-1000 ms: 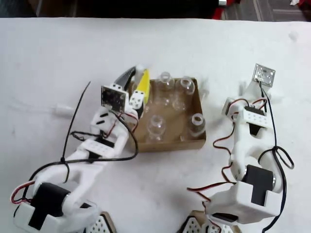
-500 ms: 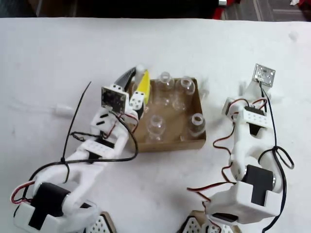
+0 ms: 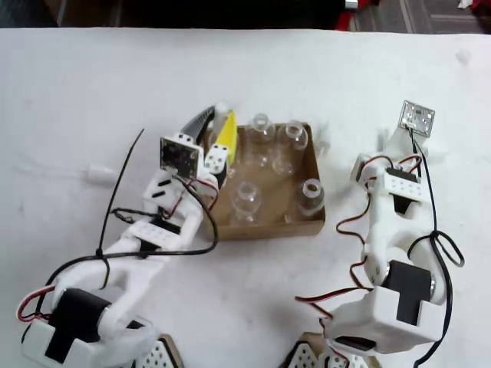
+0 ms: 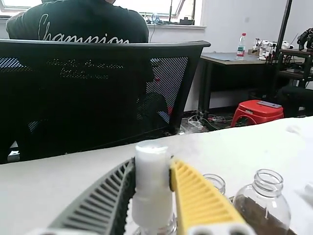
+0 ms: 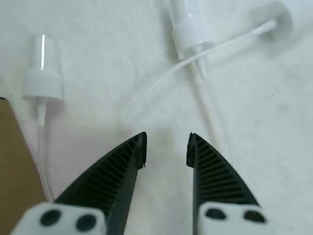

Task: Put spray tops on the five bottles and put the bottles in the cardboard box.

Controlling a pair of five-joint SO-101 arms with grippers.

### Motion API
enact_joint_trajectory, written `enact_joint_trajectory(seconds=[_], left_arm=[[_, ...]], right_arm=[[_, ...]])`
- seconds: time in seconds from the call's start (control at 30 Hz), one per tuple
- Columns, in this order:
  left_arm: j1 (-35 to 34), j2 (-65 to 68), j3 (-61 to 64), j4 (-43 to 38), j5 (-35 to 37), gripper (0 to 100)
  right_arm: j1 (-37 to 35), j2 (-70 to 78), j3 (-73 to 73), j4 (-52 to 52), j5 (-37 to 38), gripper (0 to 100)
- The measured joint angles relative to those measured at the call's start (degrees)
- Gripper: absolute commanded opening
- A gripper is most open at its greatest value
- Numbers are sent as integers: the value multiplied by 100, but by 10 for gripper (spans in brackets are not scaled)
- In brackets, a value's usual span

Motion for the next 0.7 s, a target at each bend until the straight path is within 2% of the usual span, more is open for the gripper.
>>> enact_joint_trajectory(seconds=[0.37, 0.53, 0.6, 0.7], left_arm=[[0, -9, 26, 0, 158, 124], [0, -818, 563, 70, 158, 125], [0, -1301, 598, 422, 158, 125], [-35, -2004, 598, 1398, 158, 125]], right_arm=[[0, 0, 0, 0, 0, 115], [0, 0, 0, 0, 0, 115], [0, 0, 0, 0, 0, 115], [0, 0, 0, 0, 0, 115]])
